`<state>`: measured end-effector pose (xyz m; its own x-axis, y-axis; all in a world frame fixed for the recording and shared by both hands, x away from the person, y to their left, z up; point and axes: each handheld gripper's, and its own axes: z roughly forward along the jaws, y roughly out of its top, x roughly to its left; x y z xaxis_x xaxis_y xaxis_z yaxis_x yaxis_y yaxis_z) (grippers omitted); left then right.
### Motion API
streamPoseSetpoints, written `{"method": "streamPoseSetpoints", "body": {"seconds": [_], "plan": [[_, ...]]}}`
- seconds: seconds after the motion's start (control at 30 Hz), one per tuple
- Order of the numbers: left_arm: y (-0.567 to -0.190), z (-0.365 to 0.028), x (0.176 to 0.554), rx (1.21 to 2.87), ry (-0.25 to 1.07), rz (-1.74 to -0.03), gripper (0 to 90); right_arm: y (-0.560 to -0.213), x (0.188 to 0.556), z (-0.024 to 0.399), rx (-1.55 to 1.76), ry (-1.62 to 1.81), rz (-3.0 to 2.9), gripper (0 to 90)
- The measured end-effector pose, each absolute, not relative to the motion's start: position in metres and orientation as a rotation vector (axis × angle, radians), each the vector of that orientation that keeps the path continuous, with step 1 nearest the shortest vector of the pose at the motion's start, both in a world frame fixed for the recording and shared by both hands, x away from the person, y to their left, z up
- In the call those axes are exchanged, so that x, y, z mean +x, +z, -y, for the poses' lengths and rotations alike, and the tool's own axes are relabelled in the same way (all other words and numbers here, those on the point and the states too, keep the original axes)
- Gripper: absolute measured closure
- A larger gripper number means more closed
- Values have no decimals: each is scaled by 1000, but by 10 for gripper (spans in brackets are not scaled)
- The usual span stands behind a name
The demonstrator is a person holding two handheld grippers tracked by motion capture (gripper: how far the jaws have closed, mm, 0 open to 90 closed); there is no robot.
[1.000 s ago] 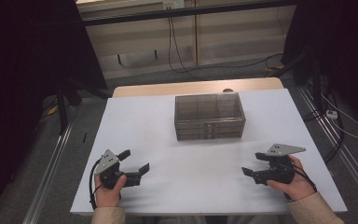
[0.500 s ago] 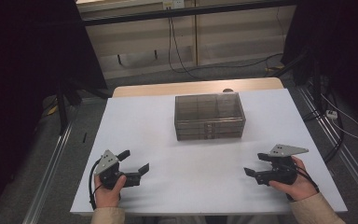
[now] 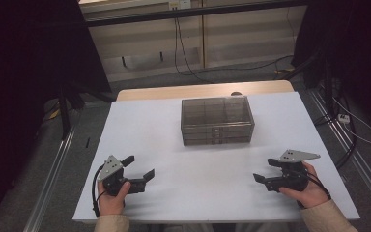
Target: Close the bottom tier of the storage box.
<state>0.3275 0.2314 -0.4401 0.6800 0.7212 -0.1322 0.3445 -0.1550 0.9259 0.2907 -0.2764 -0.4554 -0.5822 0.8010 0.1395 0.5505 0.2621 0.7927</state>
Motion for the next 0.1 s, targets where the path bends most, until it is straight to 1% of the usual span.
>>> {"method": "streamPoseSetpoints", "body": {"seconds": [0.1], "plan": [[-440,-231,328,1758,411,-858,31,-455,290,276,1245,1231,-2247,178]]}}
